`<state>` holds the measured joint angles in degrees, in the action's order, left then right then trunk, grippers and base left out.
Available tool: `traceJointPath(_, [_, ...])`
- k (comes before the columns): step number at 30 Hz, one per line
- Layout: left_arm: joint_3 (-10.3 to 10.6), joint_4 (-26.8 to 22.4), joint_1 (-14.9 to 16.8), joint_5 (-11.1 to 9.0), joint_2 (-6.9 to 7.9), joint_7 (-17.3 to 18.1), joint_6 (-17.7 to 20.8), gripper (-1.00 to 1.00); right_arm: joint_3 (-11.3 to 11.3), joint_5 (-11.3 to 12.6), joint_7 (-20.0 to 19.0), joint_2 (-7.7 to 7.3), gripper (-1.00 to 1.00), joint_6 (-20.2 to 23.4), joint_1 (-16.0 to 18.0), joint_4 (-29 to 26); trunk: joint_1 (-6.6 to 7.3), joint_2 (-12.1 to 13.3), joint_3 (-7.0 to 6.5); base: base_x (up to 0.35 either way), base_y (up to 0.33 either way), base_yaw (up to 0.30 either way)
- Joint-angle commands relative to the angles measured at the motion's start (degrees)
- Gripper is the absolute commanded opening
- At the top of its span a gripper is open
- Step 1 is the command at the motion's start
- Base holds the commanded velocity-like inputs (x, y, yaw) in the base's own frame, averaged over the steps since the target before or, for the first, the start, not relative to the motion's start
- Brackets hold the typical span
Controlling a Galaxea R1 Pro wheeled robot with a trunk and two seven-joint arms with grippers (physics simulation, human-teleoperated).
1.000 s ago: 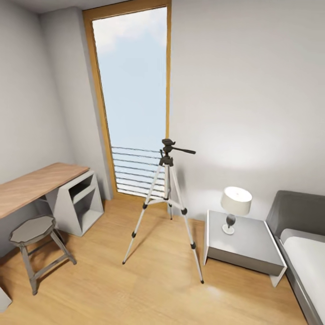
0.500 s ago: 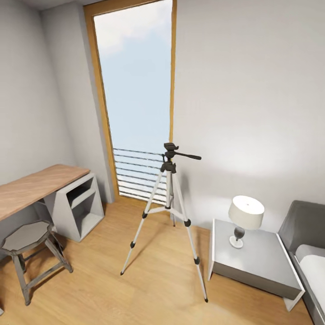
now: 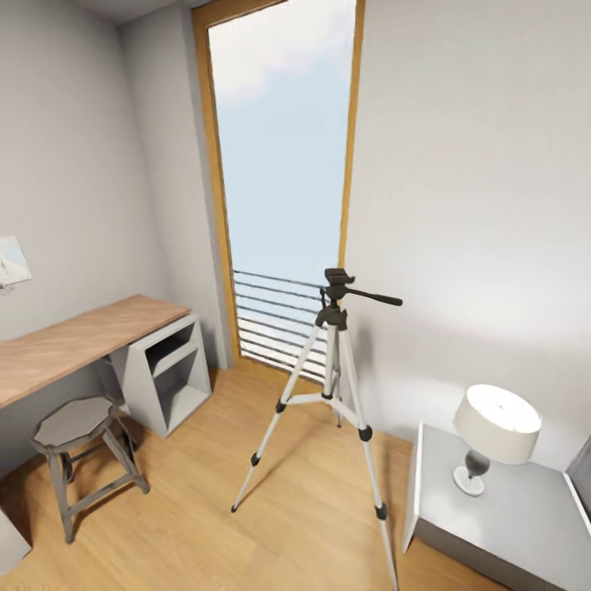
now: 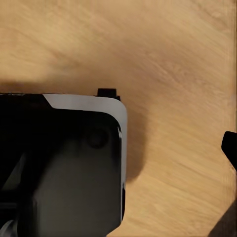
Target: Attach the digital camera to the camera tripod in the bedroom.
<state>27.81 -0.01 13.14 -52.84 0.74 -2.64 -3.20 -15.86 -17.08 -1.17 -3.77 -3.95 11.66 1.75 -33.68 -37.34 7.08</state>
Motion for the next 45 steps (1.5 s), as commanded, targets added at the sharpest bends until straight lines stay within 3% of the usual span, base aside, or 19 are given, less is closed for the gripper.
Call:
traceJointPath(1, [0.49, 0.01, 0.05, -0.30, -0.02, -0.08, -0.16, -1.00, -0.49, -0.41, -0.13, -0.06, 1.00, -0.36, 0.07, 0.18, -0.04, -0.07, 0.09, 0.196, -0.143, 0.268])
traceJointPath(13, [0.49, 0.01, 0.05, -0.25, -0.11, -0.08, -0.22, -1.00, -0.49, -0.41, -0.14, -0.19, 1.00, -0.29, 0.05, 0.18, -0.04, -0.07, 0.09, 0.094, -0.046, 0.197])
traceJointPath(25, [0.57, -0.07, 0.05, -0.25, -0.36, -0.08, -0.13, -1.00, -0.49, -0.47, -0.87, -0.58, 1.00, -0.28, 0.06, 0.18, -0.04, -0.07, 0.09, 0.020, -0.008, 0.017])
traceJointPath(45, [0.58, -0.08, 0.05, -0.08, -0.39, 0.00, 0.03, -1.00, -0.49, -0.45, -0.81, -0.61, 1.00, -0.63, 0.07, 0.18, -0.04, -0.07, 0.09, 0.224, -0.164, 0.000])
